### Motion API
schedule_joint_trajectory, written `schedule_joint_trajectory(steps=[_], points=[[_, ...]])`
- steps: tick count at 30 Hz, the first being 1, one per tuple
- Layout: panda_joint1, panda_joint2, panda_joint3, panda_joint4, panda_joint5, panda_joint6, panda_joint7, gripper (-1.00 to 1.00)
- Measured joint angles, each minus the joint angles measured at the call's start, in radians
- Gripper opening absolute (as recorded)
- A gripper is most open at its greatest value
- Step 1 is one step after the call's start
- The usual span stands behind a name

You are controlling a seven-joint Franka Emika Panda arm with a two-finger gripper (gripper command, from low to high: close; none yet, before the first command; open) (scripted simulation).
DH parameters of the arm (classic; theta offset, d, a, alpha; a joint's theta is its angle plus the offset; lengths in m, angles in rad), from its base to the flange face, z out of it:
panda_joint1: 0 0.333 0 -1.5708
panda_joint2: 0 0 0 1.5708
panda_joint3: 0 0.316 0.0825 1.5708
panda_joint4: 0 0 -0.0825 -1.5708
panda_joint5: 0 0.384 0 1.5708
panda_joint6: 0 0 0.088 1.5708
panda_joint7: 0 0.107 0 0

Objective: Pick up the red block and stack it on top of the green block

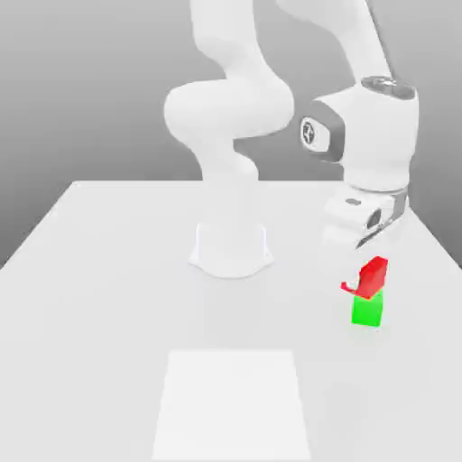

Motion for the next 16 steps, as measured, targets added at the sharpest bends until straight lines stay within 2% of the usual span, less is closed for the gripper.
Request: schedule_joint_trajectory(steps=[4,13,14,16], points=[[0.035,0.021,0.057,-0.022,-0.016,0.041,0.028,-1.00],[-0.046,0.261,0.092,-0.020,-0.193,0.275,0.150,-1.00],[-0.048,0.277,0.090,-0.020,-0.207,0.291,0.160,1.00],[-0.051,0.277,0.090,-0.020,-0.207,0.291,0.160,1.00]])
